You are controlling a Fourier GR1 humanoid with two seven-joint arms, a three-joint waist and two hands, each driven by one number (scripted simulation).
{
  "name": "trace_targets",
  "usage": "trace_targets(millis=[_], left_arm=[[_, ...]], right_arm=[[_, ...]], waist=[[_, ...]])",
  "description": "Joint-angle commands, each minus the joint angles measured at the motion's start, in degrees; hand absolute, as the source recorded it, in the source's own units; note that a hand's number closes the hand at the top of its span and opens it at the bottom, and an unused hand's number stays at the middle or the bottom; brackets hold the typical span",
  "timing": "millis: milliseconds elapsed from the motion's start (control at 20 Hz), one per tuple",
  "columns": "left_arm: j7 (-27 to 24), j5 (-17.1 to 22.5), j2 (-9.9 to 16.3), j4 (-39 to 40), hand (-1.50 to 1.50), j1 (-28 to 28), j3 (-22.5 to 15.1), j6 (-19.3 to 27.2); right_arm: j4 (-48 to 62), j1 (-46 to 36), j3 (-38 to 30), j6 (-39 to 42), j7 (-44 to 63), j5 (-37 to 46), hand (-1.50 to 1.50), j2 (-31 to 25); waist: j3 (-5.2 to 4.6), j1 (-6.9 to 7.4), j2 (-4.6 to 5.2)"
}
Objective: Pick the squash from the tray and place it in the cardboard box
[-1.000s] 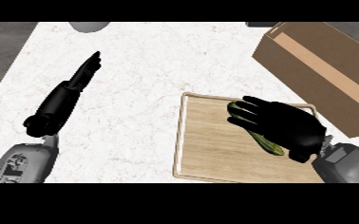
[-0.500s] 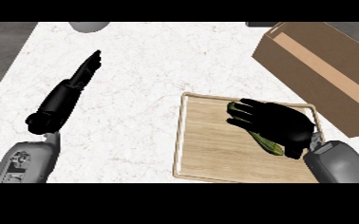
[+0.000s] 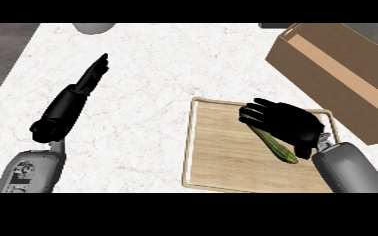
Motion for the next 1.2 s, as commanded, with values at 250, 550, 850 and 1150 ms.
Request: trace_targets(millis=[250,550,850,1150], left_arm=[[1.5,0.1,-0.5,-2.4,0.0,0.8,1.9,-1.7],[-0.9,-2.1,-2.2,-3.1,0.0,3.0,0.5,-1.0],[-0.2,-2.7,-2.0,0.4,0.0,-1.0,1.5,-1.4],[1.1,-0.8,-1.7,-1.2,0.0,-1.8,1.8,-2.6]], right_arm=[[7.6,-2.0,0.2,-6.8,-6.8,3.5,1.5,2.9],[8.6,-1.0,-1.6,-14.9,-11.7,2.2,1.5,4.5],[9.3,-3.3,-4.5,-13.3,-8.5,1.2,1.5,9.1],[17.5,-10.5,-16.2,-7.2,20.6,-1.7,1.5,24.4]], waist=[[0.01,0.2,0.02],[0.01,0.1,0.01],[0.0,0.0,0.05],[0.04,1.71,0.51]])
